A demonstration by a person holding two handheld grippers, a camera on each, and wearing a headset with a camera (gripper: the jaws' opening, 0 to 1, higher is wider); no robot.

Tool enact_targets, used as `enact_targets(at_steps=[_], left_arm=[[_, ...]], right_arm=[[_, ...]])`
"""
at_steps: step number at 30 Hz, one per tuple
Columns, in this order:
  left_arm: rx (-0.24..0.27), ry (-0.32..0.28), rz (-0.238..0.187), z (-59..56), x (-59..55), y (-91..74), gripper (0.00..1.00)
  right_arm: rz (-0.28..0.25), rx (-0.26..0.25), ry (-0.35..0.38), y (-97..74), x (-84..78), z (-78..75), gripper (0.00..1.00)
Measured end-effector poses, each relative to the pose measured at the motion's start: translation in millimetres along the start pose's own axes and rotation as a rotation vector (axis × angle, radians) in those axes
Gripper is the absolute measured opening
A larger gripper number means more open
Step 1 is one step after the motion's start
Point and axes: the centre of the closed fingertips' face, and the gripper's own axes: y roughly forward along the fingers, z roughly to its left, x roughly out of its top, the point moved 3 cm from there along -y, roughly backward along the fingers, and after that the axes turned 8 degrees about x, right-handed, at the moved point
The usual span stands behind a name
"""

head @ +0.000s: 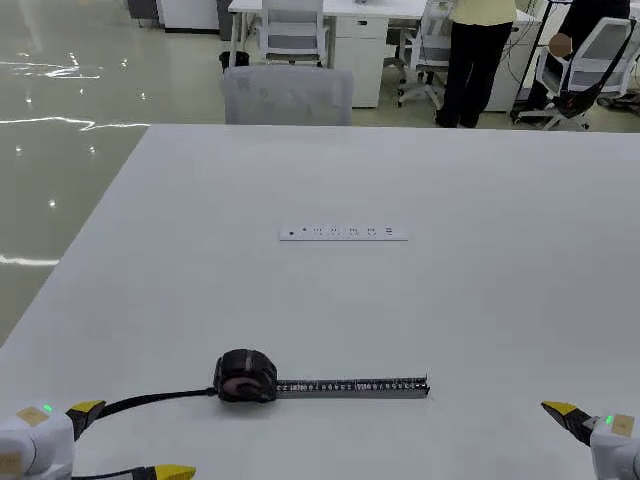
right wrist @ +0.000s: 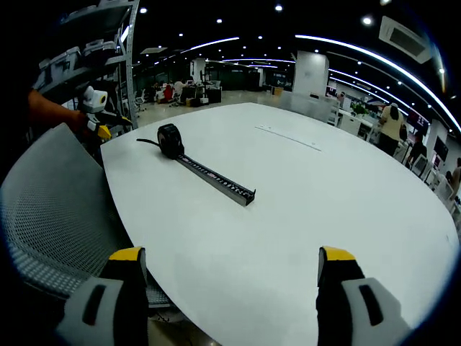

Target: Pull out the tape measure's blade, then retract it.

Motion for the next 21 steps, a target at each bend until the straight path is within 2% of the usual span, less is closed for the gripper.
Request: enact_targets(at_steps=[3,6,11,16,21], left_arm=[[0.007,-0.010,0.000,-0.3,-1.7,-2.6,1.00],[0.007,-0.008,0.014,-0.4,-5.4,-5.1,1.00],[0.018,-0.012,0.004,0.8,-2.5,-10.7,1.00],[0.036,-0.033,-0.001,3.2,-2.7,-10.8,1.00],[0.035,-0.022,-0.005,0.3,0.6,-9.4,1.00]], right_arm=[[0.005,0.006,-0.008,0.0,-0.3,4.2,1.00],[-0.003,-0.001,0.002,0.4,0.2,2.3,1.00],[0.001,0.001,0.008,4.4,0.3,0.1,1.00],[-0.007,0.001,-0.003,3.0,6.6,-3.7,1.00],[-0.025,0.000,-0.013,2.6,17.1,-7.5,1.00]])
